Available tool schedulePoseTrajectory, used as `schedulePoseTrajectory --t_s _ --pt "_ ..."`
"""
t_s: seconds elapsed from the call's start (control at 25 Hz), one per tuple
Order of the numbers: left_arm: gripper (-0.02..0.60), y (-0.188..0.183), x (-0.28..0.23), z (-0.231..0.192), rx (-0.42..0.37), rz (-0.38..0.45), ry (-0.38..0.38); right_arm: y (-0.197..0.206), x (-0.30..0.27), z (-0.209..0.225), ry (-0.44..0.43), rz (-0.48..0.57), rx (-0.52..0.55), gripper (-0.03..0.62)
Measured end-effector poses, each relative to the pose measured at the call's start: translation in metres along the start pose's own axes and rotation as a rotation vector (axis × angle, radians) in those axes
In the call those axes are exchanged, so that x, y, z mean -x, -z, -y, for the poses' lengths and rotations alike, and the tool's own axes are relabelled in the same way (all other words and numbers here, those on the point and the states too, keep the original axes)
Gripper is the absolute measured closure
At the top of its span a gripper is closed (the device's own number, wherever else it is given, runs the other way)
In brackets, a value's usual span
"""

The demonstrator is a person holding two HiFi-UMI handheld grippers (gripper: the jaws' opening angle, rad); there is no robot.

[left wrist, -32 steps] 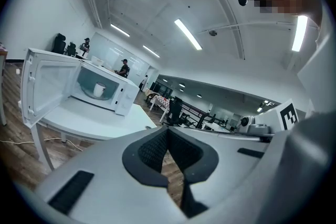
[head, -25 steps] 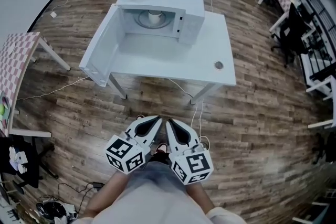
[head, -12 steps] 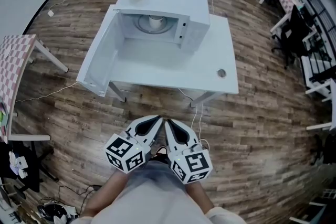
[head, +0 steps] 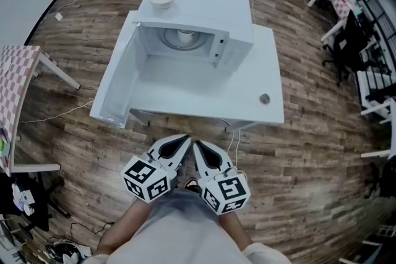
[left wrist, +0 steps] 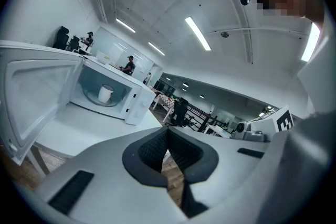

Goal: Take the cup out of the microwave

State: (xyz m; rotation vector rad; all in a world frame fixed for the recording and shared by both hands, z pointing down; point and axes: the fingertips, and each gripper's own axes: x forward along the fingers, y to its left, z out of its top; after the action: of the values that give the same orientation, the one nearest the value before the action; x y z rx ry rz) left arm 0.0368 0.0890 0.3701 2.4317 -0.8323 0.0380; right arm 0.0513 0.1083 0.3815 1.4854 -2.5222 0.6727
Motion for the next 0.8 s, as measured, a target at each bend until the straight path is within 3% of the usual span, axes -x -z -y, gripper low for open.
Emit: schedulePoseTrajectory --t_s 0.36,0.8 --pt "0.572 -0.034 -0.015 -0.036 -0.009 0.009 0.01 -0.023 -0.044 0.005 0.006 -0.002 0.004 0.57" --pt "0.572 -0.067 -0.015 -0.083 0.012 0.038 0.04 -0.045 -0.092 0.01 0.094 0.025 0.01 0.571"
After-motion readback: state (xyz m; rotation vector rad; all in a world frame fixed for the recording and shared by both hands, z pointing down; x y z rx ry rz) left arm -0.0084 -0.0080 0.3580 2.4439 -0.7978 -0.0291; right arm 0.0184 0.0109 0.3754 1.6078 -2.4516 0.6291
